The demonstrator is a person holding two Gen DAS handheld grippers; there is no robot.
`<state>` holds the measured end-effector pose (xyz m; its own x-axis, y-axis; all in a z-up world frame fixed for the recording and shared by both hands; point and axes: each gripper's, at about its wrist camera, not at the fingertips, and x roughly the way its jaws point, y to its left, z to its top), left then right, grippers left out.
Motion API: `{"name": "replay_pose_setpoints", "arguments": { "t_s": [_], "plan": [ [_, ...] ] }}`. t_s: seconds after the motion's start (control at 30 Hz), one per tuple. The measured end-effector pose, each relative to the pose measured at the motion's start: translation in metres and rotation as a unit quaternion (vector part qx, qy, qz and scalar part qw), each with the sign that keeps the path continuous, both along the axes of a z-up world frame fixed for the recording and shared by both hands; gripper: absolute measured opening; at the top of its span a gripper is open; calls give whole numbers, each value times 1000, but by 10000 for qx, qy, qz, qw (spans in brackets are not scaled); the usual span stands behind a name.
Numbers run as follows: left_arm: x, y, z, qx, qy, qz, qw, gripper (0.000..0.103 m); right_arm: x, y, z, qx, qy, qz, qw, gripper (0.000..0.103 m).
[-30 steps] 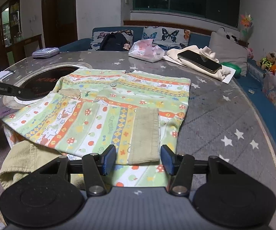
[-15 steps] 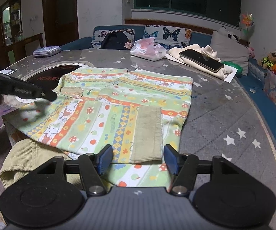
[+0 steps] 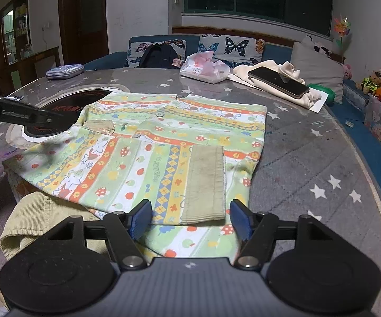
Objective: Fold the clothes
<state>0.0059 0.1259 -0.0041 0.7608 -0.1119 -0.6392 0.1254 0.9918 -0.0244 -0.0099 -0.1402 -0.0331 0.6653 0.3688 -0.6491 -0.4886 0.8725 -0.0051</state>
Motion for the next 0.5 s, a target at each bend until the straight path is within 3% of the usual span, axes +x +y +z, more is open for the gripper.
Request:
{"name": "replay_pose_setpoints", "arguments": {
  "t_s": [0.03,0.17,0.2,0.27,0.37,0.5],
  "plan": [
    [3,-4,-1,116,5,-29,9999,53,0,0,0,1,3,3,10000,67],
    [18,-11,-12,267,146,-381,9988,49,1,0,0,15,12,13,10000,68],
    [21,-12,-15,295,181,-496,9982,45,1,0,0,19,15,15,10000,68],
    [22,-10,-17,278,204,-669,9972,25,1,-1,0,32,21,18,10000,68],
    [21,-7,-16,245,197,-793,9964,10,2,-2,-1,49,35,9,10000,70],
    [14,-3,-13,281,119,-740,9968,6,2,-2,-3,51,54,-4,10000,70]
  ]
}}
